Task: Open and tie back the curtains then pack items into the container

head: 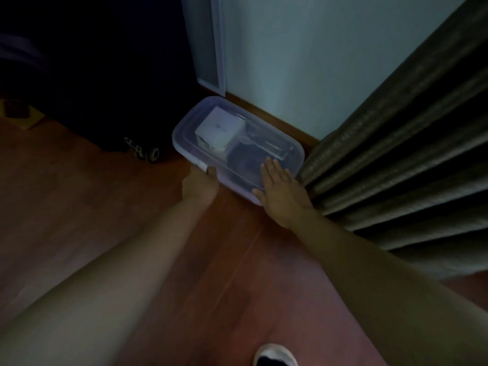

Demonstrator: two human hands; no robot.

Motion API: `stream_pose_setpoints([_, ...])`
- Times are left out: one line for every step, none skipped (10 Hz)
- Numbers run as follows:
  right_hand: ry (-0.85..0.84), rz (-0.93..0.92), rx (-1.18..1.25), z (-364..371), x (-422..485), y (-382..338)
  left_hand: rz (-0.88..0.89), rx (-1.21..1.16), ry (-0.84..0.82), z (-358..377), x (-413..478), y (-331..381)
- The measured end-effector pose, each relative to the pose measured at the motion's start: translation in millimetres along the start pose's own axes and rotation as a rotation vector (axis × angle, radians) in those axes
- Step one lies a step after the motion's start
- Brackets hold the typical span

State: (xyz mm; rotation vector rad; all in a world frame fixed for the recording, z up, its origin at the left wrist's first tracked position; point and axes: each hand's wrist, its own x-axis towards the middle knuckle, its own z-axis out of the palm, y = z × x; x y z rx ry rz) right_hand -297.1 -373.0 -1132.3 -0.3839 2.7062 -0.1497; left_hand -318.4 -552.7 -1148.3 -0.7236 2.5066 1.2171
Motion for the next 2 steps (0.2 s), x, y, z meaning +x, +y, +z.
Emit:
stream_pose_setpoints([0.047, -0.037, 0.125, -49.9, -32.0, -16.6, 0.027, 0.069, -0.016, -36.4, -47.2, 33.6])
stream_pose_setpoints([0.041, -0.061, 0.144, -81.1, -55.5, -26.7, 0.067, 0.107, -0.047, -58.6, -76.1, 51.0])
